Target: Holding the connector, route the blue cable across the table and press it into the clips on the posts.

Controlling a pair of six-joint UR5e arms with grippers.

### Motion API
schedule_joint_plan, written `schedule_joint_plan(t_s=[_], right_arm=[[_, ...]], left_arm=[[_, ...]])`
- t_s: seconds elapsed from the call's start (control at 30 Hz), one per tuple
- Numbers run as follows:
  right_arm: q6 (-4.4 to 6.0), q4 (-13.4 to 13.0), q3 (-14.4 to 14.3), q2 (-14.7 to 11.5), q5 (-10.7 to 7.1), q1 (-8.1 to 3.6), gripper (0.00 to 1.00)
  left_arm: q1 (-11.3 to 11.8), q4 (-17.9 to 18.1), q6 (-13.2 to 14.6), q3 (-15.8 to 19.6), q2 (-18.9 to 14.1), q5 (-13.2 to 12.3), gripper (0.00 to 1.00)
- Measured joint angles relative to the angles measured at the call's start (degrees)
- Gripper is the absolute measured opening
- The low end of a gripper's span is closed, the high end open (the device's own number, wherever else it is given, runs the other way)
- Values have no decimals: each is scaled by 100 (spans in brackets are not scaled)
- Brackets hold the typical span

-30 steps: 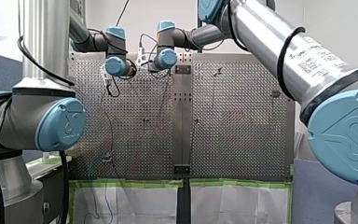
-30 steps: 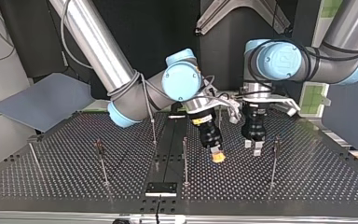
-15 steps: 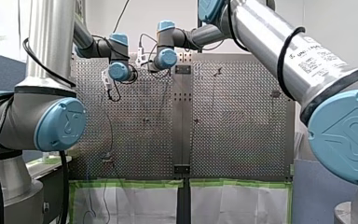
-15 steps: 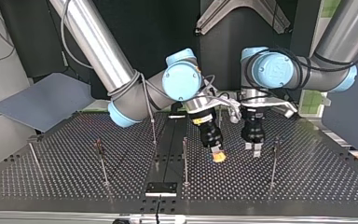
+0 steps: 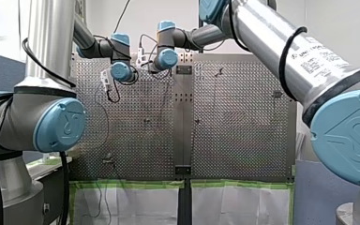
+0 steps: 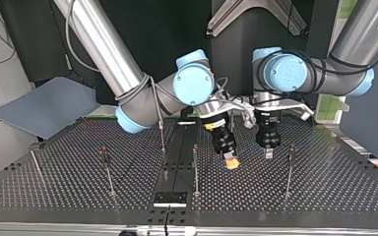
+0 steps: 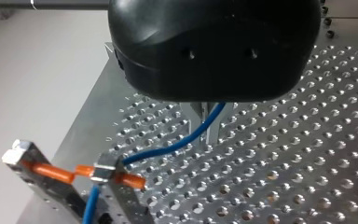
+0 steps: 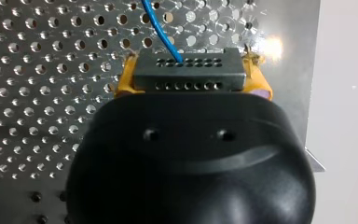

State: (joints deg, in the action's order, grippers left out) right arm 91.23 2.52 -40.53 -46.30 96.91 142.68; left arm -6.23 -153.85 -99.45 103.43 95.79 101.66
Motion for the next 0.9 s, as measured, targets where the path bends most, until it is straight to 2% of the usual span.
schedule_joint_plan(t_s=[0.23,0.47,0.67,0.9], right_arm=[[2,40,-111,2,23,45,0],[38,31,-433,2,48,48,0],[109,46,-663,3,33,47,0],[122,42,-873,2,37,40,0]], left_arm=[[-53,-201,46,247,-146,310,1],[-65,53,23,619,-495,679,1],[-101,243,44,951,-583,731,1],[-222,435,79,1309,-317,737,1]])
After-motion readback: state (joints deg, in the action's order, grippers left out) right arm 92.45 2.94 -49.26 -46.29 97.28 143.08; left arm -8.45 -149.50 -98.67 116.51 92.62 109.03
